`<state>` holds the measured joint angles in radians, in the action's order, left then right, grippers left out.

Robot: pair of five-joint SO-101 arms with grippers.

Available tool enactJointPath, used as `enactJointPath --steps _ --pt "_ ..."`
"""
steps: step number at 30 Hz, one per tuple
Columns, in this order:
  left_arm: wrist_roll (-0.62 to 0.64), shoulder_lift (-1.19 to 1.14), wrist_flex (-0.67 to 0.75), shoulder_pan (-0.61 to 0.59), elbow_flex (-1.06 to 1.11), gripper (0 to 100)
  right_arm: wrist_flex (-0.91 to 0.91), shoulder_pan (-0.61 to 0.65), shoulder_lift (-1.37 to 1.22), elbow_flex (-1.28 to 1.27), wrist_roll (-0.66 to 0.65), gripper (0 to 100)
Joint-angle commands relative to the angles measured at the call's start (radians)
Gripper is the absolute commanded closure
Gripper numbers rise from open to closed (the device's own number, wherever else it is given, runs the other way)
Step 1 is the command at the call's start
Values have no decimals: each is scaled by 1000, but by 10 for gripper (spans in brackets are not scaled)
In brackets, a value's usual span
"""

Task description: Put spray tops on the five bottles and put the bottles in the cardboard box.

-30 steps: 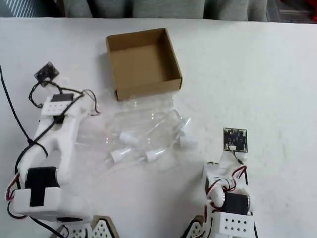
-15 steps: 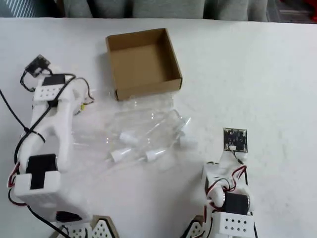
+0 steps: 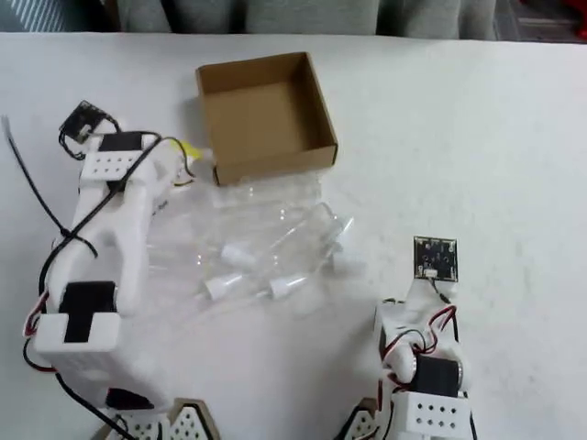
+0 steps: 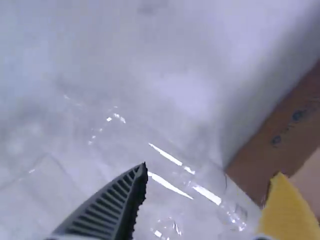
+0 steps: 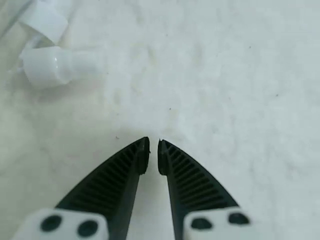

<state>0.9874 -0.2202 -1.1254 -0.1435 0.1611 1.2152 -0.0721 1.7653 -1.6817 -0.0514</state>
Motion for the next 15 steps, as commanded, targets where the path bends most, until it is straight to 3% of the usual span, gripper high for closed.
enactJointPath --steps 1,9,15 --pt "9 -59 -6 -15 -35 619 8 -5 8 -9 2 981" --pt "-103 -48 -91 -12 -35 619 8 -5 8 -9 2 980" --pt "-109 33 -187 -13 -89 619 8 -5 8 -9 2 978"
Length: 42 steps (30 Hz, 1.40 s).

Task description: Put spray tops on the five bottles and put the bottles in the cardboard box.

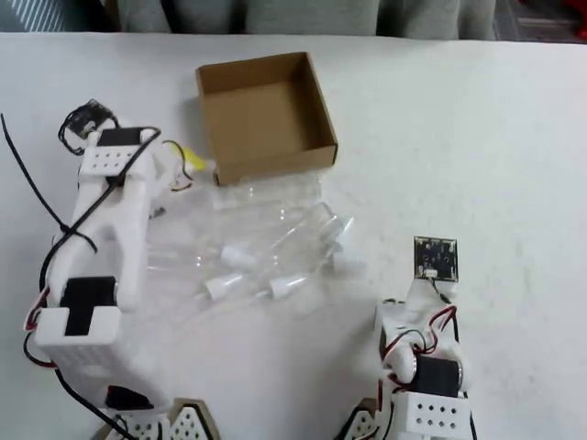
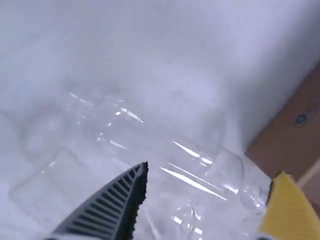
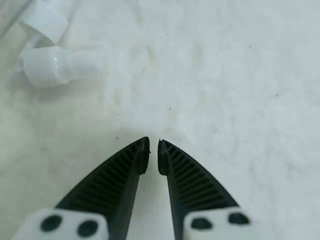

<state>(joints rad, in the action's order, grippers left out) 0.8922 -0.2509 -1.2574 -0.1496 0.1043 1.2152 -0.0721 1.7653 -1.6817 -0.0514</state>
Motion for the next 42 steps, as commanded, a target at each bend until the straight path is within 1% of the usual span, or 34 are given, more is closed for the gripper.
enactJointPath --steps 1,4,8,10,13,18,21,26,30,33,39,42 --pt "-15 90 -72 -4 -31 619 8 -5 8 -9 2 978" --pt "-18 134 -72 21 23 619 8 -5 8 -9 2 978" --pt "-35 104 25 18 91 619 8 -5 8 -9 2 978" --pt "-37 67 41 15 98 619 10 -5 8 -9 2 978" --pt "-32 13 48 10 95 619 10 -5 8 -9 2 978" --pt "-29 -50 51 -36 12 619 10 -5 8 -9 2 979" --pt "3 -68 54 -56 -12 618 10 -5 8 -9 2 979" --pt "64 -73 127 -94 -6 618 10 -5 8 -9 2 979" --pt "75 -67 146 -127 -12 618 10 -5 8 -9 -3 980" --pt "87 -67 146 -140 -12 618 12 -5 8 -9 -72 981" --pt "112 -77 173 -148 0 623 31 -5 8 -9 -282 981" --pt "152 -77 181 -182 8 623 31 -5 8 -9 -365 981"
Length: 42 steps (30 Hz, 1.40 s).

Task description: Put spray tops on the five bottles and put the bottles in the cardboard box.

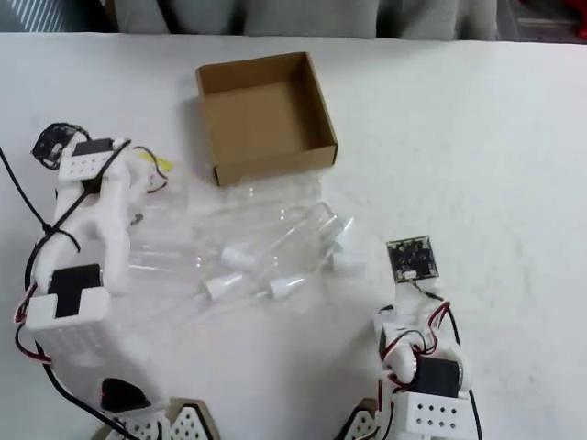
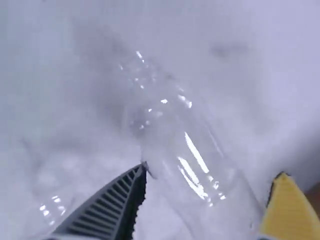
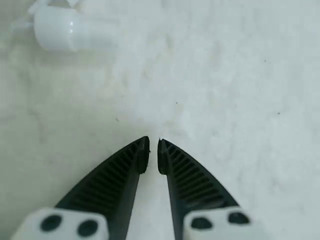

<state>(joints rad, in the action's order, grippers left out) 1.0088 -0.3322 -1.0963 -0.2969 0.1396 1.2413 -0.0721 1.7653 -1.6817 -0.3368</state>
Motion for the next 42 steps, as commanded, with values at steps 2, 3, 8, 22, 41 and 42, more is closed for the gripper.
enactJointPath --steps 2,3,8,22,41,42 --pt "43 4 20 -48 -29 623 5 -5 8 -9 -110 981" --pt "43 4 20 -53 -29 623 5 -5 8 -9 -120 981" --pt "66 2 38 -68 -23 623 5 -5 8 -9 -127 981" --pt "71 -131 -11 -97 -181 623 5 -5 8 -9 -129 981" --pt "-164 -136 141 48 -265 974 5 -5 8 -9 -129 981" --pt "-232 -136 140 58 -290 980 5 -5 8 -9 -129 981"
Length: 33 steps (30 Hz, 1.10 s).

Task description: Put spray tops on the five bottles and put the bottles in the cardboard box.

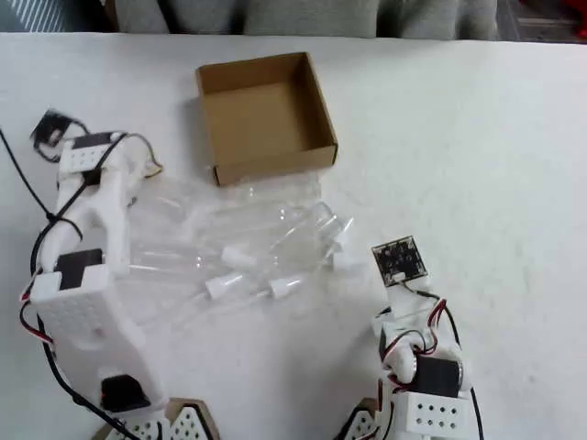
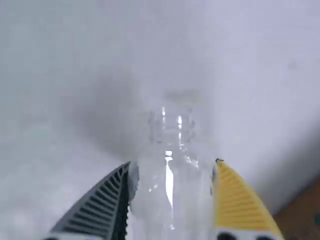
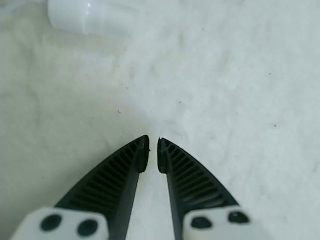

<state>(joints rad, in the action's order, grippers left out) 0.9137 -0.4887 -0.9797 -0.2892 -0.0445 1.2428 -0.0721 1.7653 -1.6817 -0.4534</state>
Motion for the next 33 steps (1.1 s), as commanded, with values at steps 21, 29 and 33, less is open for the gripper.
enactJointPath --steps 21,29,33 --pt "-752 -283 -423 56 -583 771 4 -5 8 -9 -12 981" --pt "-638 -519 -730 56 -1034 587 4 -27 8 -9 -12 981" --pt "-623 -604 -789 61 -1197 591 4 -27 8 -9 -12 981"
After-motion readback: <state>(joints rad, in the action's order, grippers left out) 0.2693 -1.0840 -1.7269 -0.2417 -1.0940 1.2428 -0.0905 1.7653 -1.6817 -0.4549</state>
